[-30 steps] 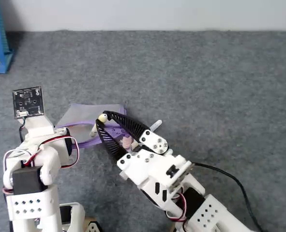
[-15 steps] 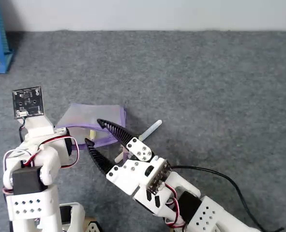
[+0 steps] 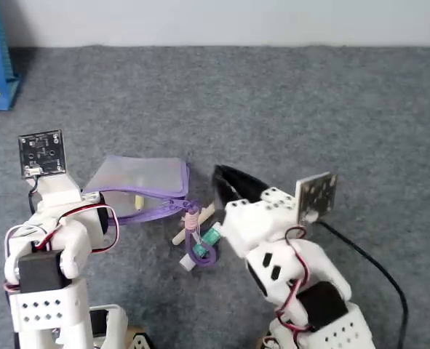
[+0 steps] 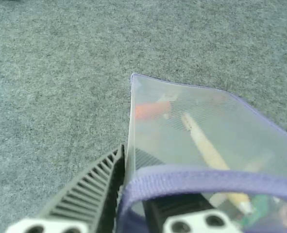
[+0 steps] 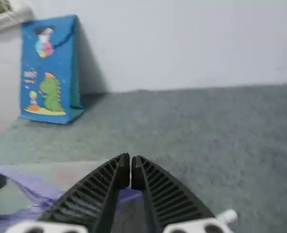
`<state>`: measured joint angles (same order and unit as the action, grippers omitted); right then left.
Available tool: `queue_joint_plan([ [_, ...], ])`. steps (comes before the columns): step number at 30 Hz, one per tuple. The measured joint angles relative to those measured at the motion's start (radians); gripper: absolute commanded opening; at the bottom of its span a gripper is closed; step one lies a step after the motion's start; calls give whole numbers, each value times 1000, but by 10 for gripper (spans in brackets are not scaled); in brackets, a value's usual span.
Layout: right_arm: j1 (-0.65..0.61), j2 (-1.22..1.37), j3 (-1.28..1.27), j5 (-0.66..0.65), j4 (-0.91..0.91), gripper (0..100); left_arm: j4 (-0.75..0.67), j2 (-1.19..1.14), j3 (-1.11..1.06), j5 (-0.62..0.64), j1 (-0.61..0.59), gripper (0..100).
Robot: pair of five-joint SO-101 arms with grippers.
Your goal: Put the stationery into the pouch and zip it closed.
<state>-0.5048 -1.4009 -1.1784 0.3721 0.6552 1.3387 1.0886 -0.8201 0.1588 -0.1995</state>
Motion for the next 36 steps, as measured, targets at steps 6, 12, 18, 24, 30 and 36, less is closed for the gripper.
queue_joint_plan([
  [6, 66, 238, 8, 63, 69, 112, 0, 0, 0, 0, 0, 12],
  [12, 68, 595, 137, 121, 81, 210, 0, 0, 0, 0, 0, 12],
  [18, 68, 924, 307, 149, 81, 180, 0, 0, 0, 0, 0, 12],
  [24, 68, 1197, 486, 170, 81, 177, 0, 0, -12, 0, 0, 12],
  [30, 69, 1450, 637, 218, 81, 177, 0, 0, -12, 0, 0, 12],
  [36, 106, 1617, 740, 224, 84, 78, 0, 0, -12, 0, 0, 12],
])
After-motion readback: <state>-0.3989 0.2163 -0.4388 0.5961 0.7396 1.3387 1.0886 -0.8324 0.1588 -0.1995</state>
